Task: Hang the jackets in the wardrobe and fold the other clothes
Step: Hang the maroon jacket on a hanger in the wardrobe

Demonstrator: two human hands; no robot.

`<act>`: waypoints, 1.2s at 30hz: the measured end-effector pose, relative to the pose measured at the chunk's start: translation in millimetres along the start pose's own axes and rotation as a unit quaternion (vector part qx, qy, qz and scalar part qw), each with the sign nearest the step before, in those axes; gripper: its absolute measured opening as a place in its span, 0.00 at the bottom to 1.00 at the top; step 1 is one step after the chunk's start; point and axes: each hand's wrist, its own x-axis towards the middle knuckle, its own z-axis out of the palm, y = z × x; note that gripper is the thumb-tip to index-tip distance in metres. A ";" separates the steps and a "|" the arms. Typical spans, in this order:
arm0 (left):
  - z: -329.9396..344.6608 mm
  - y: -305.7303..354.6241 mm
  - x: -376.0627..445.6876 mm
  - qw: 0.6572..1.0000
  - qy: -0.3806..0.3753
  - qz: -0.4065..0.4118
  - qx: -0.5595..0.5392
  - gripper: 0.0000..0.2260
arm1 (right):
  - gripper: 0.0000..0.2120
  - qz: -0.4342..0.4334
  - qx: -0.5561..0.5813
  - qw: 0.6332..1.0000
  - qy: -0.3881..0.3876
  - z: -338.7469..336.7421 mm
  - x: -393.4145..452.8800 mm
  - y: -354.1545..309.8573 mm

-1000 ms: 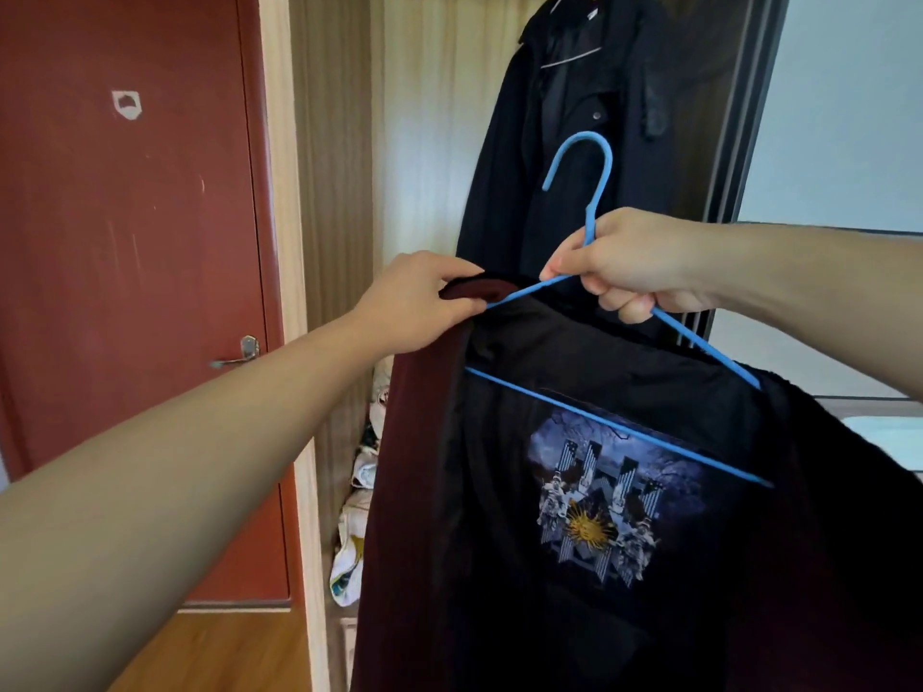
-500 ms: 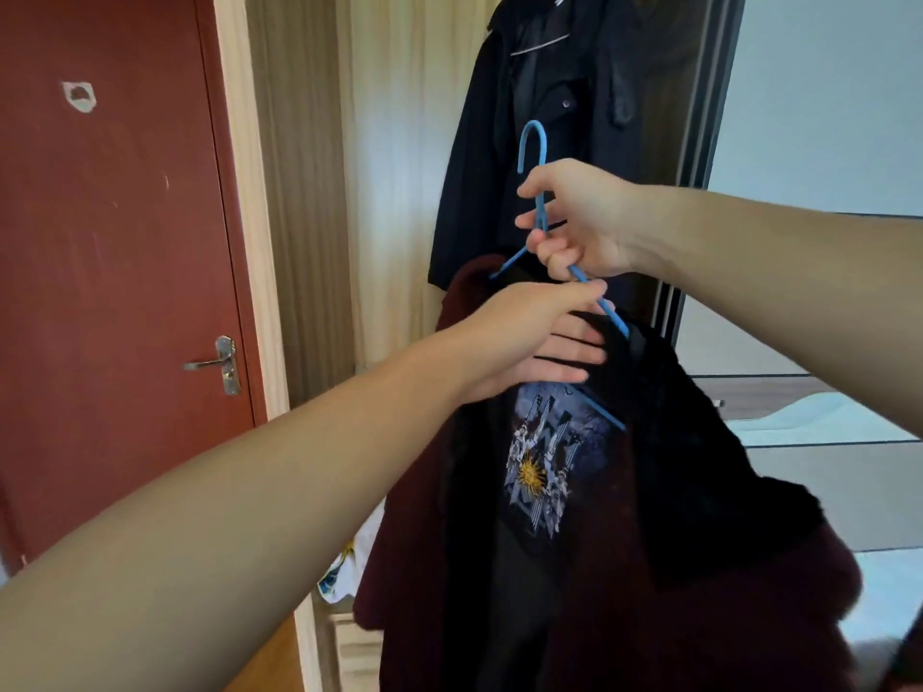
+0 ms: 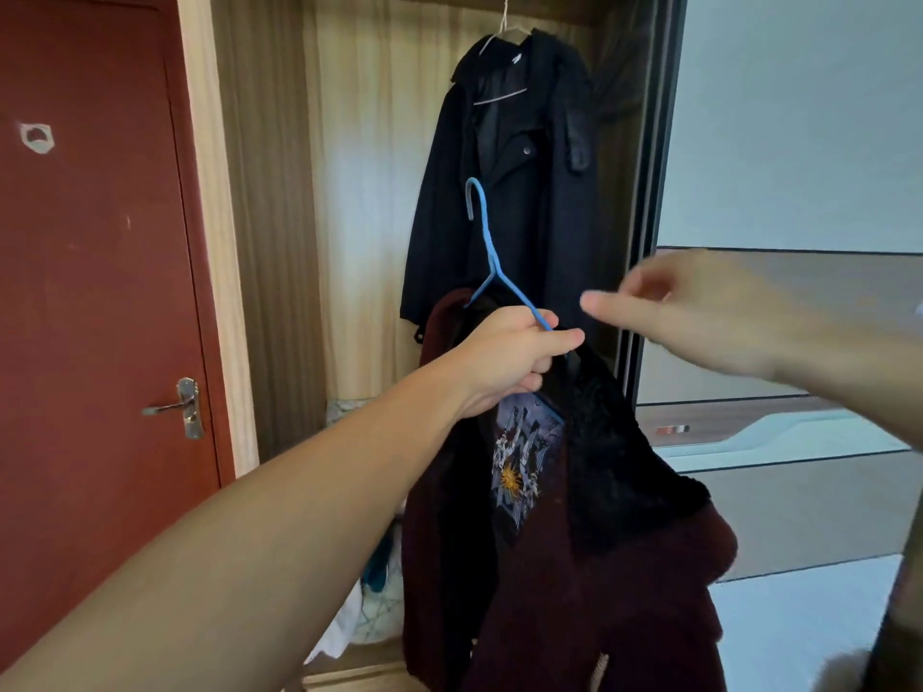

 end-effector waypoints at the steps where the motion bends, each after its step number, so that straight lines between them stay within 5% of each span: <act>1: 1.0 2.6 4.6 1.000 0.004 0.004 0.009 0.09 | 0.23 0.032 -0.004 0.997 -0.064 3.9 -11.4 8.9; 4: 12.5 14.9 17.4 0.999 0.009 0.018 0.033 0.08 | 0.24 0.087 0.045 0.978 -0.183 23.1 -15.6 21.3; 9: 23.7 41.4 37.8 0.998 0.024 0.047 0.025 0.17 | 0.18 0.104 0.127 0.986 -0.030 20.8 10.2 15.3; 15: 29.9 85.4 45.1 0.992 0.070 0.107 0.023 0.13 | 0.12 0.086 0.232 0.967 0.063 -32.4 21.7 5.3; 17: 24.1 92.1 45.1 0.980 0.149 0.133 0.015 0.09 | 0.13 0.077 0.251 0.962 0.070 -52.6 26.9 2.7; 19: 12.2 85.0 47.1 0.937 0.307 0.155 0.060 0.05 | 0.12 0.068 0.258 0.960 0.081 -68.1 33.8 3.9; 21: 2.5 73.2 46.8 0.917 0.374 0.108 0.092 0.09 | 0.13 0.061 0.270 0.957 0.089 -78.8 41.7 1.9; 25: 10.5 79.4 53.3 0.970 0.231 -0.059 -0.055 0.14 | 0.14 0.034 0.294 0.951 0.093 -84.3 59.3 -11.0; 28: -1.2 99.2 79.3 0.970 0.188 -0.031 -0.152 0.16 | 0.12 0.011 0.306 0.946 0.109 -87.5 82.9 -24.0; 36: -77.2 136.0 127.7 0.972 0.134 0.051 -0.187 0.32 | 0.17 0.002 0.316 0.942 0.118 -85.3 175.7 -76.4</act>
